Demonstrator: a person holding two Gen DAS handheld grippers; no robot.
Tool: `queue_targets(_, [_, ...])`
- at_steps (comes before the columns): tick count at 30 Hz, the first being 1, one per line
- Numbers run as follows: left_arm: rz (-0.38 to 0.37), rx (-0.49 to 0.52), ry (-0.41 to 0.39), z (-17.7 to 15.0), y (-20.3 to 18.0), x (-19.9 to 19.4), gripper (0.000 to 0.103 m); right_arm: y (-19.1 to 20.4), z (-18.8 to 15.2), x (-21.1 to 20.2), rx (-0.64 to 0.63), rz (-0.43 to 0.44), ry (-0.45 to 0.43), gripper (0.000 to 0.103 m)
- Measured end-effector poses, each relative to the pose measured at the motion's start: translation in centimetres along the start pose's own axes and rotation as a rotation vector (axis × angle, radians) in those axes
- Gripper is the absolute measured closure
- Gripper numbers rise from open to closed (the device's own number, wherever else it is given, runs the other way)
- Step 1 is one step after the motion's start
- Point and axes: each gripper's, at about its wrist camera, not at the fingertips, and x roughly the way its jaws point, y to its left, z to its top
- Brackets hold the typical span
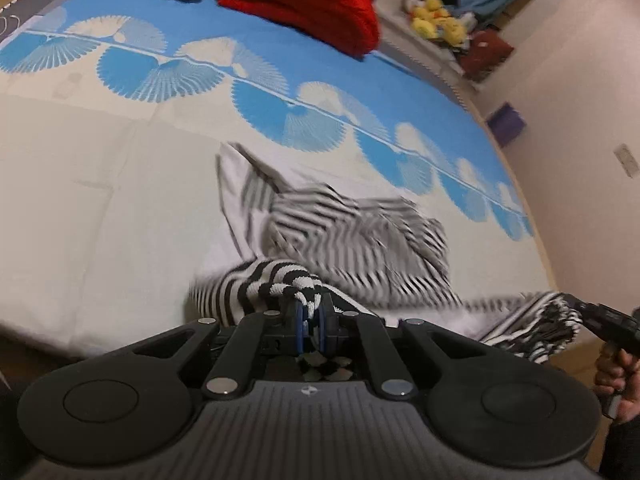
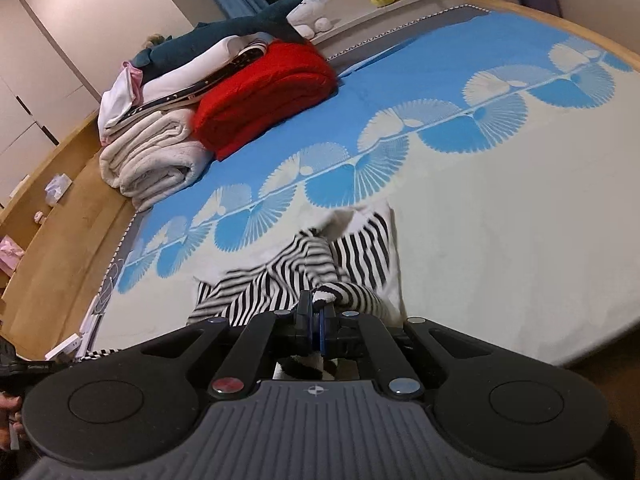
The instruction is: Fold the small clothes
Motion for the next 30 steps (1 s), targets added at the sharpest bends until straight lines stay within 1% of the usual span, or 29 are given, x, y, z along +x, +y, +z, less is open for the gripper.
queue_targets(1, [0.004,-0.003,0.006,1.7,0.6,1.4,0.096,0.1,1.3,1.6,0.002,-0.011,0.006,0.101])
queue_targets(2, [0.015,-0.019,0.017,3.9,1.6,3.6,0.095,0.3,2.5,3.4,-0.006,-0.013,0.01,0.101])
queue_targets(3, [0.022,-0.049,0.028,5.7,2.6,5.3,0.094,0.4,3.8,5.3,-0.015,-0.015,0.014,0.101])
queue_targets(4, [0.018,-0.109,0.039,7.5,4.0,7.6,0.087,0.3,5.2,7.4,-0.014,-0.027,0.024,0.101])
queue_targets(5, [0.011,-0.171,0.043,9.1,5.4,9.9,0.085,0.1,6.6,10.1,-0.004,-0.045,0.028,0.1])
queue_targets(6, [0.022,-0.204,0.051,10.1,6.5,11.6,0.071,-0.3,7.7,12.6,0.003,-0.069,0.025,0.099])
queue_targets(7, [0.046,-0.232,0.066,10.6,7.7,13.2,0.061,-1.1,8.6,15.2,0.026,-0.114,0.026,0.093])
queue_targets(8, [0.065,-0.272,0.085,10.9,8.9,14.3,0.06,-1.8,8.9,17.3,0.054,-0.167,0.034,0.088])
queue_targets(10, [0.067,-0.365,0.109,10.7,10.6,14.9,0.06,-3.4,8.9,19.8,0.077,-0.251,0.03,0.088])
queue_targets(11, [0.065,-0.365,0.083,10.9,10.7,14.3,0.06,-4.4,8.4,20.3,0.099,-0.259,0.021,0.088])
queue_targets(12, [0.054,-0.331,0.034,11.1,10.5,13.6,0.06,-5.3,7.9,20.4,0.134,-0.252,0.039,0.088])
queue_targets(13, [0.045,-0.273,0.001,11.3,9.9,13.0,0.056,-5.9,7.8,20.4,0.17,-0.246,0.068,0.088])
queue_targets(14, [0.035,-0.221,-0.004,11.6,9.5,13.1,0.055,-6.0,8.0,19.8,0.177,-0.203,0.039,0.088])
queue_targets(15, [0.036,-0.169,0.002,11.6,9.1,13.4,0.054,-5.6,8.4,19.3,0.143,-0.18,0.004,0.088])
queue_targets(16, [0.052,-0.124,0.009,11.5,8.7,13.8,0.053,-5.1,8.8,19.1,0.092,-0.184,-0.016,0.088])
queue_targets(17, [0.088,-0.067,0.015,11.4,8.1,14.3,0.054,-4.6,8.9,19.1,0.039,-0.197,-0.024,0.088])
queue_targets(19, [0.156,0.048,0.021,10.9,6.8,15.4,0.053,-4.0,8.3,19.8,-0.023,-0.188,-0.001,0.087])
queue_targets(20, [0.17,0.083,0.019,10.8,6.4,15.7,0.053,-3.9,8.0,20.6,-0.034,-0.174,0.034,0.084])
queue_targets(21, [0.176,0.108,0.009,10.6,5.9,15.7,0.051,-3.8,7.7,21.3,-0.048,-0.171,0.073,0.082])
queue_targets(22, [0.175,0.123,-0.011,10.4,5.5,15.8,0.044,-3.7,7.3,22.2,-0.075,-0.175,0.103,0.08])
queue_targets(23, [0.174,0.135,-0.034,10.4,5.1,16.0,0.04,-3.2,6.9,22.9,-0.123,-0.187,0.118,0.074])
queue_targets(24, [0.177,0.148,-0.048,10.3,4.6,16.1,0.033,-2.7,6.6,23.3,-0.164,-0.198,0.119,0.07])
queue_targets(25, [0.185,0.169,-0.057,10.3,4.1,16.6,0.032,-2.3,6.2,23.8,-0.198,-0.21,0.117,0.06])
queue_targets(26, [0.201,0.196,-0.053,10.3,3.6,17.2,0.032,-2.3,6.0,24.3,-0.214,-0.221,0.119,0.055])
queue_targets(28, [0.254,0.249,-0.034,10.1,2.5,18.2,0.032,-1.7,5.8,25.5,-0.245,-0.258,0.145,0.054])
queue_targets(30, [0.291,0.304,-0.032,10.1,1.6,19.2,0.033,-1.4,5.9,26.3,-0.283,-0.276,0.138,0.051])
